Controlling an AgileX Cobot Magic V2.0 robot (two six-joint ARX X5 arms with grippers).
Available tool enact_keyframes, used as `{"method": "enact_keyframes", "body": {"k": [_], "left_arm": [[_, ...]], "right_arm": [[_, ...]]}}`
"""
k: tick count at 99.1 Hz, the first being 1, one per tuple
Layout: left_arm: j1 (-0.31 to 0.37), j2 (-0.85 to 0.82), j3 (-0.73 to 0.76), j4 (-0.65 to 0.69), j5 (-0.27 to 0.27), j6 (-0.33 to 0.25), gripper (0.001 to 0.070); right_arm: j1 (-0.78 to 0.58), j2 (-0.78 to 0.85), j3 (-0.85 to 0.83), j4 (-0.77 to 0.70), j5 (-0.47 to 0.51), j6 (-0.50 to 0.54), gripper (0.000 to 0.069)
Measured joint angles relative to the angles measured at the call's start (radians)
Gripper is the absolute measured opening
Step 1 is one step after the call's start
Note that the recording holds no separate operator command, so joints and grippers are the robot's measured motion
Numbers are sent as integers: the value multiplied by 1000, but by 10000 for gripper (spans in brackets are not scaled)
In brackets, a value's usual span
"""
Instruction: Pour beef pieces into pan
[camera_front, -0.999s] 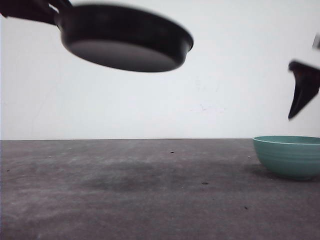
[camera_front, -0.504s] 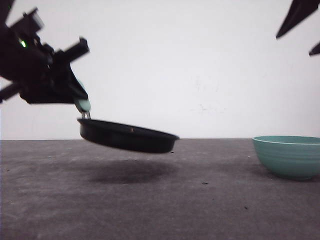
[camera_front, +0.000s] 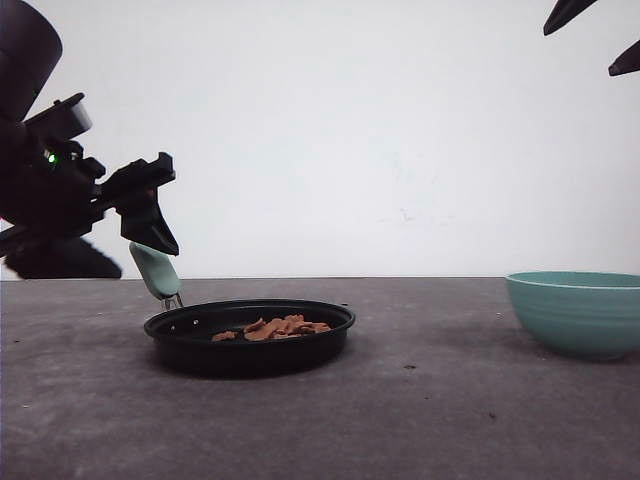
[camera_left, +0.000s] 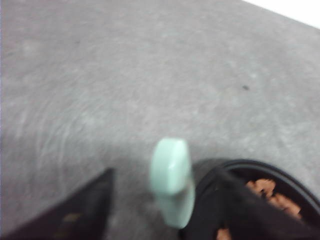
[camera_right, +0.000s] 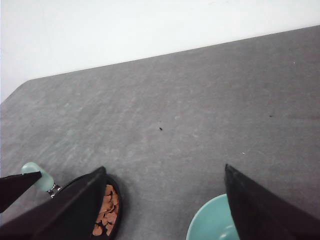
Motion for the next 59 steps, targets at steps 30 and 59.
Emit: {"method": "enact_keyframes", "body": {"k": [30, 59], "left_arm": [[47, -286, 0, -152, 2, 27, 472], [27, -723, 0, -393, 164, 73, 472]], "right_arm": [[0, -2, 0, -11, 0, -42, 466], [0, -96, 0, -89, 0, -133, 466]]}}
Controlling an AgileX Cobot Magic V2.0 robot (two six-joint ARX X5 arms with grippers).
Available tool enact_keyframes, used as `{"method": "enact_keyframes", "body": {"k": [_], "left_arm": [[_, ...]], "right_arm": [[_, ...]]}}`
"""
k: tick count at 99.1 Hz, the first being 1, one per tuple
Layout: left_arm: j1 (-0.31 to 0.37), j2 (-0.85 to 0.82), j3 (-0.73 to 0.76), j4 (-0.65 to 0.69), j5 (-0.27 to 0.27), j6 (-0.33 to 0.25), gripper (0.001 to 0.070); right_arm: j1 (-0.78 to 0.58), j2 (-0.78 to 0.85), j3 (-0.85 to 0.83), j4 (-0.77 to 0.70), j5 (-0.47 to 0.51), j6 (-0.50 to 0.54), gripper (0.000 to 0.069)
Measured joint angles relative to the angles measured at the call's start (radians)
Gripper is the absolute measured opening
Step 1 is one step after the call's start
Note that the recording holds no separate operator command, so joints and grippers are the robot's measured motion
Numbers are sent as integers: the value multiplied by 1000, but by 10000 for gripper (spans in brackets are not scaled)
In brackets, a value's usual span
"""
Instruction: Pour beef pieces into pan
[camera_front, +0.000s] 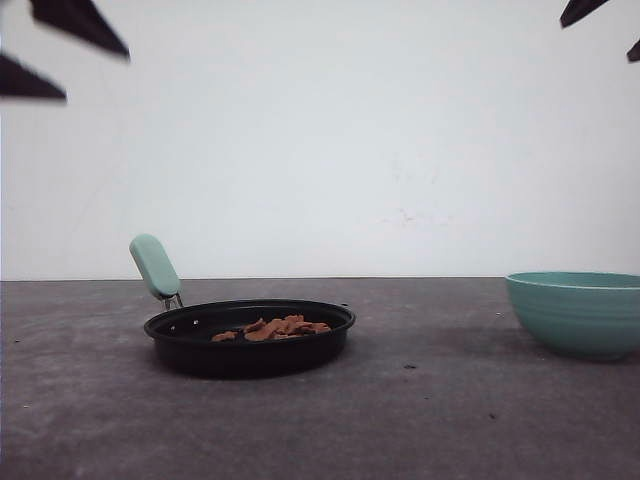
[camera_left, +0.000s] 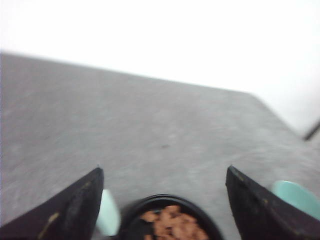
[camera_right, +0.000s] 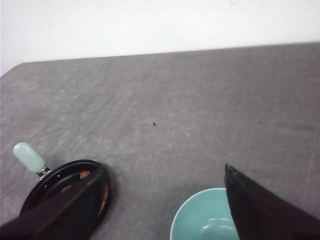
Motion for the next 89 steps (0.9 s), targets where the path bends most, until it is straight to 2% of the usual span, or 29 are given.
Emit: {"method": "enact_keyframes", "body": {"k": [17, 30, 35, 41, 47, 50, 53, 64, 89], "left_arm": [[-3, -198, 0, -151, 11, 7, 472], [-3, -299, 0, -226, 12, 34, 471], [-3, -319, 0, -243, 11, 41, 459], [-3, -329, 0, -259, 9, 48, 388], [-3, -331, 0, -277, 10, 53, 223], [-3, -330, 0, -284, 10, 54, 145], [-3, -330, 0, -290, 10, 54, 96], [-3, -329, 0, -296, 9, 55, 33], [-3, -330, 0, -295, 10, 55, 27]], "right_arm": [[0, -84, 0, -24, -2, -26, 466], [0, -127, 0, -24, -2, -32, 466], [0, -137, 0, -24, -2, -32, 437], [0, -140, 0, -24, -2, -33, 310], [0, -140, 0, -24, -2, -36, 142], [0, -139, 0, -24, -2, -37, 92], [0, -138, 0, -24, -2, -37, 60], [0, -135, 0, -25, -2, -36, 14], [0, -135, 0, -24, -2, -36, 7]]}}
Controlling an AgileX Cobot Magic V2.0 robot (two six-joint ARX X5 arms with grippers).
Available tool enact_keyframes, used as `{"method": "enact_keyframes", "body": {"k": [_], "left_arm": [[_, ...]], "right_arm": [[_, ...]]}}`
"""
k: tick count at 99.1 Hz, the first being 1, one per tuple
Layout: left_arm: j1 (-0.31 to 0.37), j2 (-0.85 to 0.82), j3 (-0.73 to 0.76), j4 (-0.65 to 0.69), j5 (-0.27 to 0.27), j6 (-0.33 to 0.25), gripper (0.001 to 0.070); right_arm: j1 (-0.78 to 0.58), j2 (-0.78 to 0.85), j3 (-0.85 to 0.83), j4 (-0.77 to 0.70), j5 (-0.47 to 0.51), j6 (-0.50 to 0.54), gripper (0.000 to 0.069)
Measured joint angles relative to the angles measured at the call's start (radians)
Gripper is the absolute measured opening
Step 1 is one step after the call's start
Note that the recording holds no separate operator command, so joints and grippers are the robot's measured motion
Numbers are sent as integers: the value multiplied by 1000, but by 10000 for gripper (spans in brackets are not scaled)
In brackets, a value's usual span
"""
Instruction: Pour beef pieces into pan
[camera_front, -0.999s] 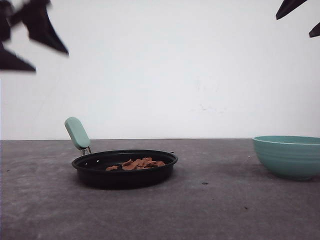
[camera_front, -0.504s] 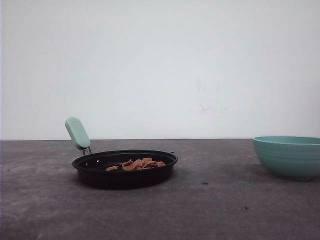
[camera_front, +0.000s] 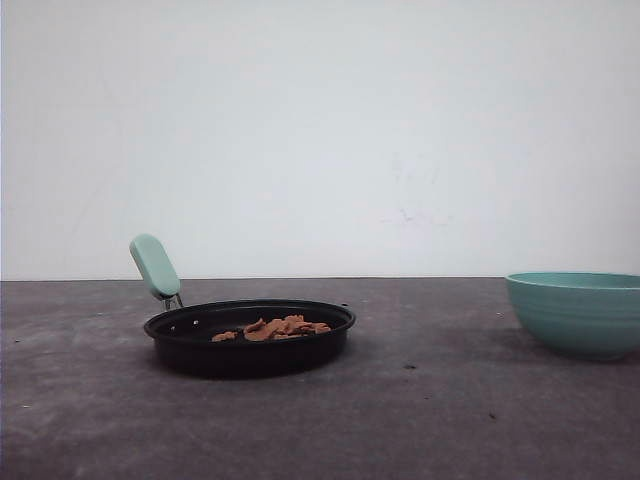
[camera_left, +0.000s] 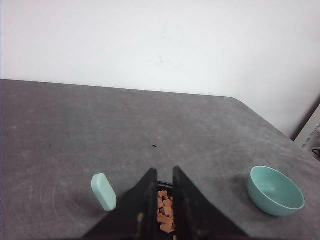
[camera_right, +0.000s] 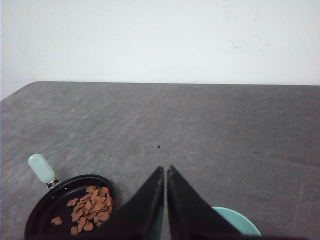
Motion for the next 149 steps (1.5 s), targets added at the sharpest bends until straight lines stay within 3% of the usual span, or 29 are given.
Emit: {"method": "enact_keyframes", "body": {"k": [47, 66, 85, 108, 131, 149], "left_arm": [[0, 0, 0, 0, -3, 10, 27], [13, 0, -4, 2, -103, 139, 27], [121, -58, -109, 19, -180, 239, 27], [236, -208, -353, 150, -259, 259, 27], [254, -324, -513, 154, -304, 262, 27], [254, -410, -546, 125, -312, 263, 28]], "right_arm": [[0, 0, 0, 0, 0, 0, 7], [0, 0, 0, 0, 0, 0, 7], [0, 0, 0, 0, 0, 0, 7], [0, 0, 0, 0, 0, 0, 7], [0, 0, 0, 0, 0, 0, 7], [0, 0, 0, 0, 0, 0, 7]]}}
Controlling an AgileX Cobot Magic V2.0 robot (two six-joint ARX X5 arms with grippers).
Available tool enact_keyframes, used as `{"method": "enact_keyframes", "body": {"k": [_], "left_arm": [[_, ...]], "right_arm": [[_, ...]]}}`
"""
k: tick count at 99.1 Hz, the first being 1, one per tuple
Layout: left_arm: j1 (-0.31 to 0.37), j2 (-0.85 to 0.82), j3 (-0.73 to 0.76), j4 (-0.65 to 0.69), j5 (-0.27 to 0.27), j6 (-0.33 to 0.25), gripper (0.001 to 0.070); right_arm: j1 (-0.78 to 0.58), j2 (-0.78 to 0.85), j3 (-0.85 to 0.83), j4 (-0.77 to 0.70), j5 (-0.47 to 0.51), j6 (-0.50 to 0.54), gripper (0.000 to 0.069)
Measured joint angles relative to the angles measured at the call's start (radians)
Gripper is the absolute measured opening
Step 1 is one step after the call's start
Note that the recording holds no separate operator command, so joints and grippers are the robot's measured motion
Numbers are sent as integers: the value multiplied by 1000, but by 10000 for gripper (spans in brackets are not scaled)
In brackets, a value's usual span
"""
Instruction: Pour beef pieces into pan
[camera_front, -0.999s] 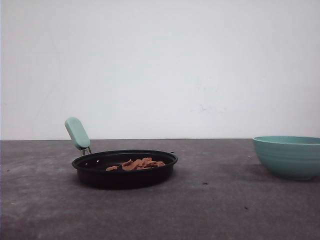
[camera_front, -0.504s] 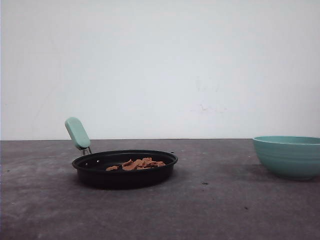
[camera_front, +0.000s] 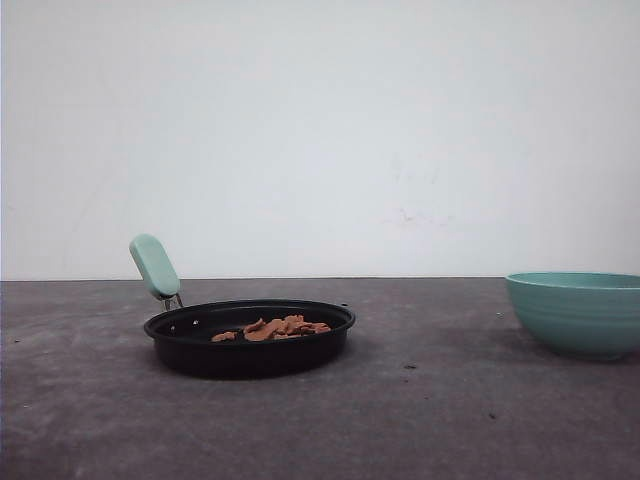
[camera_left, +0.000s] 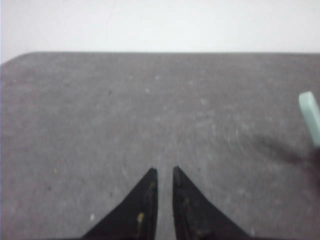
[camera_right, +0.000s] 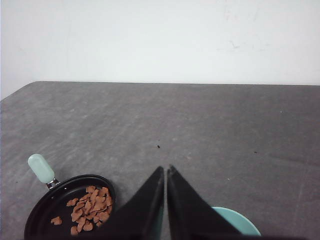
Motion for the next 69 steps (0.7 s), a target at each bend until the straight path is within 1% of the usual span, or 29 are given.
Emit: {"method": "enact_keyframes", "body": {"k": [6, 15, 69], "left_arm": [[0, -5, 0, 1, -1, 2, 28], [0, -5, 0, -38, 0, 3, 28], [0, -5, 0, -35, 0, 3, 28]], "right_arm": [[0, 0, 0, 0, 0, 0, 7], [0, 0, 0, 0, 0, 0, 7], [0, 0, 0, 7, 0, 0, 7]]}}
